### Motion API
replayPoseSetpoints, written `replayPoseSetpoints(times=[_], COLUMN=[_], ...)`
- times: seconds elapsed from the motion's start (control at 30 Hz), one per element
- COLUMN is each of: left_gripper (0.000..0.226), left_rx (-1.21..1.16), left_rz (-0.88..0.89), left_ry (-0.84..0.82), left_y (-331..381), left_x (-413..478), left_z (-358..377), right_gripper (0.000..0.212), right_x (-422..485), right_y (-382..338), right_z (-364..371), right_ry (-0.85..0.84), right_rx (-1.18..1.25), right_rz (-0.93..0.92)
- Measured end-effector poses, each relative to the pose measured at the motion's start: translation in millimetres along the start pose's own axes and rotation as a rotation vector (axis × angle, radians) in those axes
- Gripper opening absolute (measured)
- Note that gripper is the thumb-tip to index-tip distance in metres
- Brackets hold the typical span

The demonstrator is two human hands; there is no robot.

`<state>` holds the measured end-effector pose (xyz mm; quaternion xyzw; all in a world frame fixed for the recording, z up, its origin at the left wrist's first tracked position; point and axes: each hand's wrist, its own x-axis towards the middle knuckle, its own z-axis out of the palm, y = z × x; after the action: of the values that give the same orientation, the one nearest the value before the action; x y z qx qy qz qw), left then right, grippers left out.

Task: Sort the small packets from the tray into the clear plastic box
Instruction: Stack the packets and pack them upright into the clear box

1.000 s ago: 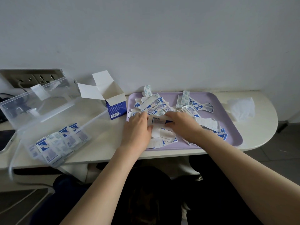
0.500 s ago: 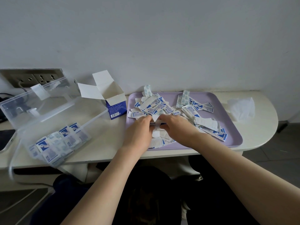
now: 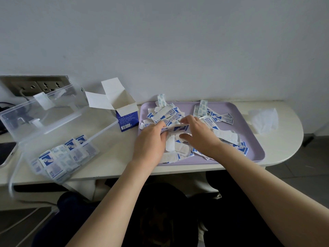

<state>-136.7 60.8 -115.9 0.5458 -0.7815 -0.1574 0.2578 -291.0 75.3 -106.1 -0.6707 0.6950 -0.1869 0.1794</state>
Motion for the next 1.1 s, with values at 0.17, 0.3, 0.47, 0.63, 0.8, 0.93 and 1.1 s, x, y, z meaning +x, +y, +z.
replayPoseSetpoints(times=[0.17, 0.3, 0.47, 0.63, 0.8, 0.93, 1.1], left_gripper=[0.020, 0.013, 0.012, 0.017, 0.019, 0.018, 0.024], left_rx=[-0.050, -0.138, -0.188, -0.190, -0.127, -0.064, 0.047], left_rz=[0.010, 0.039, 0.070, 0.082, 0.040, 0.035, 0.099], left_ry=[0.008, 0.013, 0.020, 0.002, -0.111, -0.060, -0.162], left_y=[0, 1, 4, 7, 8, 6, 2], left_x=[1, 3, 2, 1, -1, 0, -2], left_z=[-1, 1, 3, 1, 1, -1, 7], right_gripper=[0.034, 0.023, 0.029, 0.035, 0.036, 0.049, 0.057], right_x=[3, 2, -1, -4, -4, -2, -6], right_y=[1, -1, -2, -5, -8, -6, -12], right_z=[1, -5, -4, -1, -3, 3, 18], right_ry=[0.045, 0.109, 0.017, 0.017, 0.080, 0.082, -0.038], right_rx=[0.046, 0.087, 0.014, 0.128, 0.227, 0.257, 0.303], right_rz=[-0.003, -0.027, -0.086, -0.144, -0.164, -0.137, -0.095])
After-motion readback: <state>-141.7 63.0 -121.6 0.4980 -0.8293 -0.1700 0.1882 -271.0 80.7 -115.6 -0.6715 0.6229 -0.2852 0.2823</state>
